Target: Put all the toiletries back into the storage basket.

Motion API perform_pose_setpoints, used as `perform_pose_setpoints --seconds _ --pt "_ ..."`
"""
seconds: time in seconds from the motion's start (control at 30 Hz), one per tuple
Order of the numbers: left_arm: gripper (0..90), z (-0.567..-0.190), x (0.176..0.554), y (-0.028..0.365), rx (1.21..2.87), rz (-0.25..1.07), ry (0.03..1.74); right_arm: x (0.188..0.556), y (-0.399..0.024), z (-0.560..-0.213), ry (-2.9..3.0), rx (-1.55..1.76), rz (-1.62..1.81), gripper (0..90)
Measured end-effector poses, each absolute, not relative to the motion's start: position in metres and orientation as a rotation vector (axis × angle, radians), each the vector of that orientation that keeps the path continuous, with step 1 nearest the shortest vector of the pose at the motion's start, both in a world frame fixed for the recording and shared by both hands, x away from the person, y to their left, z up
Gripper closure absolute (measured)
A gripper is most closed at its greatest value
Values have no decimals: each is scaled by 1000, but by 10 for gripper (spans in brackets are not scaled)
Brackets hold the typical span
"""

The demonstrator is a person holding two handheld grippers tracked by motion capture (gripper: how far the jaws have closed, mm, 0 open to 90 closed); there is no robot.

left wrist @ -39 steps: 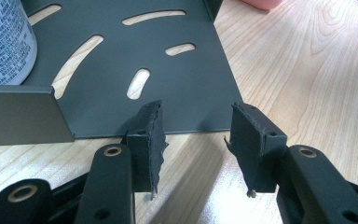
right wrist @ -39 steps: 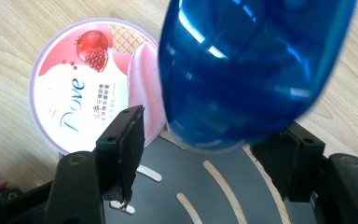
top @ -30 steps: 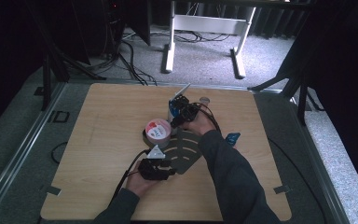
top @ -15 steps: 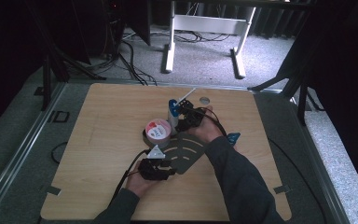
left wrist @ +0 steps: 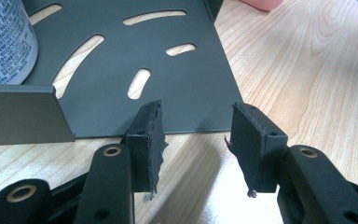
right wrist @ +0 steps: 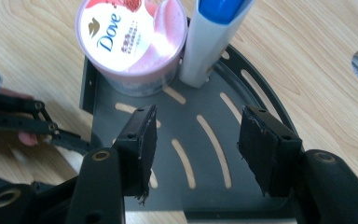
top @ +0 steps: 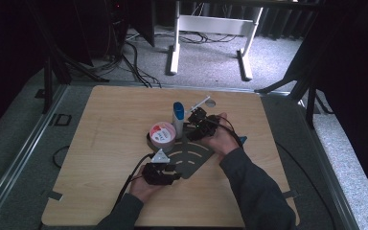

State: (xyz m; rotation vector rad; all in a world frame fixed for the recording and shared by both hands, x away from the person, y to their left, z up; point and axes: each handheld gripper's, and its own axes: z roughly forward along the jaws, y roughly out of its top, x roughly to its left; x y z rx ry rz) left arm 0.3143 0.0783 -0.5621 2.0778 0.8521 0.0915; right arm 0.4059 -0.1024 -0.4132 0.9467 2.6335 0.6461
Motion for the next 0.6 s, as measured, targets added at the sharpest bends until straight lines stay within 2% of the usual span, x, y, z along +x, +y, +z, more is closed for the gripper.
perform_pose_setpoints --seconds 0.6 --pt "541 -562 315 79 2079 89 851 372 -133 -420 2613 882 728 481"
